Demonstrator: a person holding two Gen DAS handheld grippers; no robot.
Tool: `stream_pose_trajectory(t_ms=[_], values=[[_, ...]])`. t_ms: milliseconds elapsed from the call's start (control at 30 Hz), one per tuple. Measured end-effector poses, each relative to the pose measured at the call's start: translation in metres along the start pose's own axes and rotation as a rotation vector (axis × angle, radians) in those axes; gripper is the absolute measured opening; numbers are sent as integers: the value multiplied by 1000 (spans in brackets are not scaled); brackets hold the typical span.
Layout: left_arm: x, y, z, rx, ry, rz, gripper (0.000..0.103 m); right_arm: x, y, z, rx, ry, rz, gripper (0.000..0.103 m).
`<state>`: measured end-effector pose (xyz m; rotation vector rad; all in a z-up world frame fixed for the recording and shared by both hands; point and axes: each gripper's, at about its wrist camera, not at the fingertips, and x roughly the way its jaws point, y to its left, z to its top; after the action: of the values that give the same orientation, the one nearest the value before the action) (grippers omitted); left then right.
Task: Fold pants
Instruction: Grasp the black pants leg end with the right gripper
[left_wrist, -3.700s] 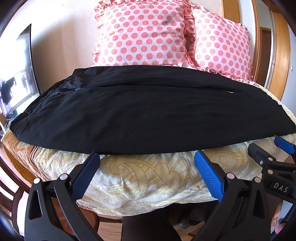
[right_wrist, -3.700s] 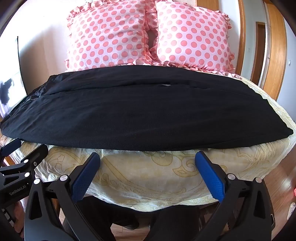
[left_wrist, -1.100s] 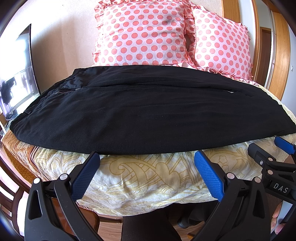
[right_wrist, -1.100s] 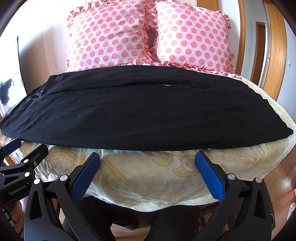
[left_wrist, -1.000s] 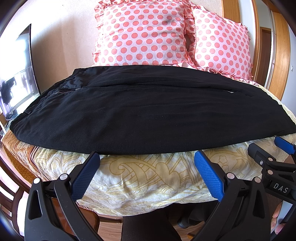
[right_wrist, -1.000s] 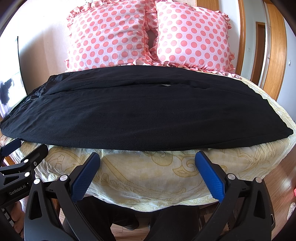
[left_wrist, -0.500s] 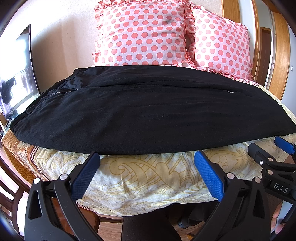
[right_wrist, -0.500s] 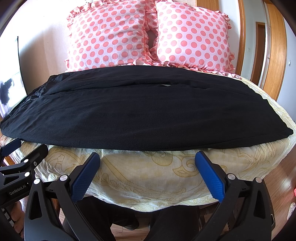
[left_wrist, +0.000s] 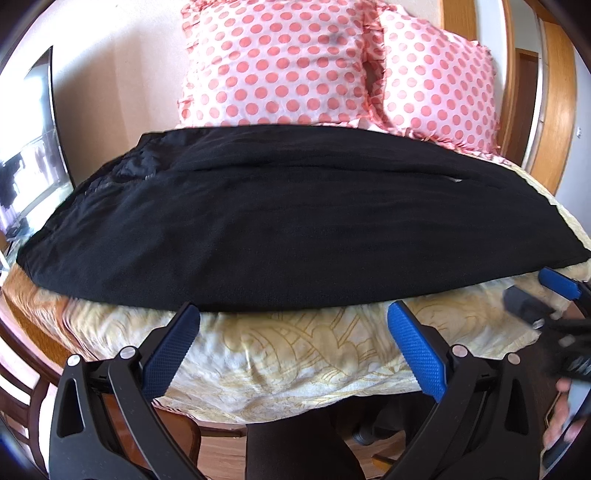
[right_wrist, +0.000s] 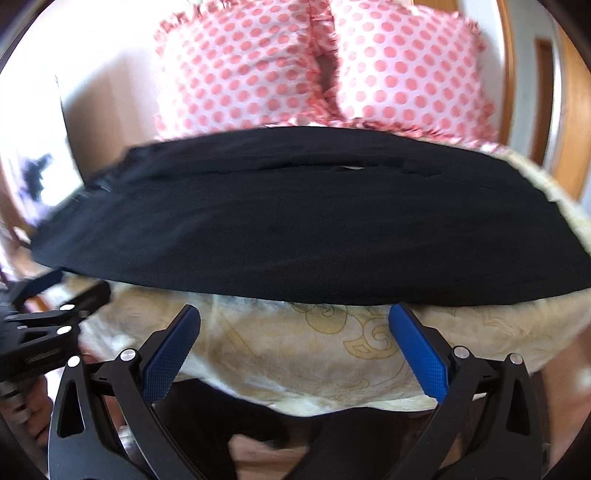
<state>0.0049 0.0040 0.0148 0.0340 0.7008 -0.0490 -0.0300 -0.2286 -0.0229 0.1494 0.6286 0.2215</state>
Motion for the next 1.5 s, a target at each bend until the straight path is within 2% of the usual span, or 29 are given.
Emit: stream_pose_trajectory(t_ms=[67,200,267,433,567,733,900,1100,1200,1267,1300,1333,1500], values=[[-11,1,9,22,-41,-5,101,-15,-17,13,30,-33,8,102],[-23,1,45,40,-149,25,101,-40,-64,72,48,-135,-138,102],[-15,4,63,23,-172,34,101,-33,-93,105,78,-141,-220,102],[19,10,107,-48,-214,94,101,28,-176,191,159,-71,-441,102],[44,14,126,-71,-228,124,101,88,-247,233,266,35,-585,102],[70,18,133,-86,-184,141,101,149,-322,261,457,140,-698,80],[80,20,133,-80,-159,118,101,177,-361,262,612,181,-764,72],[83,17,134,-65,-152,108,101,197,-369,262,606,208,-835,72],[83,15,134,-55,-153,103,101,200,-366,261,572,189,-863,71],[83,16,134,-57,-156,97,101,201,-365,261,536,177,-871,63],[82,17,133,-61,-157,96,101,200,-363,260,504,170,-883,44],[82,18,133,-64,-159,96,101,200,-363,259,500,166,-858,17],[79,21,132,-74,-171,113,101,172,-367,249,567,104,-715,5]])
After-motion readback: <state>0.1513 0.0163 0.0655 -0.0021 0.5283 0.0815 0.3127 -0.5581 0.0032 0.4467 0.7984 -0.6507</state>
